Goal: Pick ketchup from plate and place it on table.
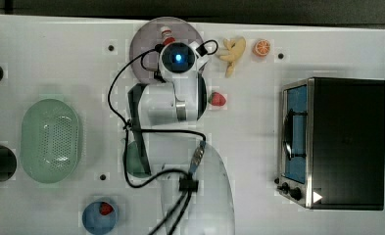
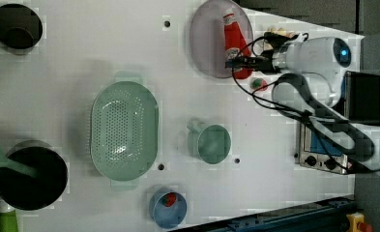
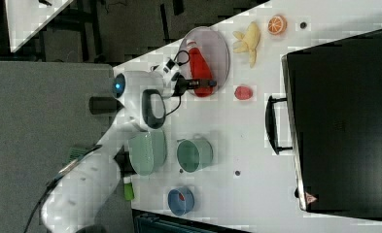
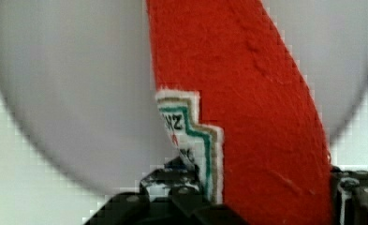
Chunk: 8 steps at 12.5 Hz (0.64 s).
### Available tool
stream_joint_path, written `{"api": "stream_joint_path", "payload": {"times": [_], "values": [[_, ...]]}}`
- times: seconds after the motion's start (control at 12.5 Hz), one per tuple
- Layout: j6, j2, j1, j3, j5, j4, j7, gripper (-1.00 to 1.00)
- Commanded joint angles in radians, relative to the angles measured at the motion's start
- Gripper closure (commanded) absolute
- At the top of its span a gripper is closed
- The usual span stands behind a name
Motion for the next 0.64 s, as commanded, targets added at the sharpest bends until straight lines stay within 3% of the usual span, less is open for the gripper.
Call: {"api": "stream_joint_path", "payload": {"times": [0.08, 0.32, 0.64], "values": [[-0.143, -0.254, -0.018, 0.002, 0.039, 0.036, 0.01, -0.3], [-0.311, -0.415, -0.041, -0.004, 0.048, -0.022, 0.019, -0.3], [-0.337, -0.613, -0.069, -0.035, 0.084, -0.227, 0.028, -0.3]]}}
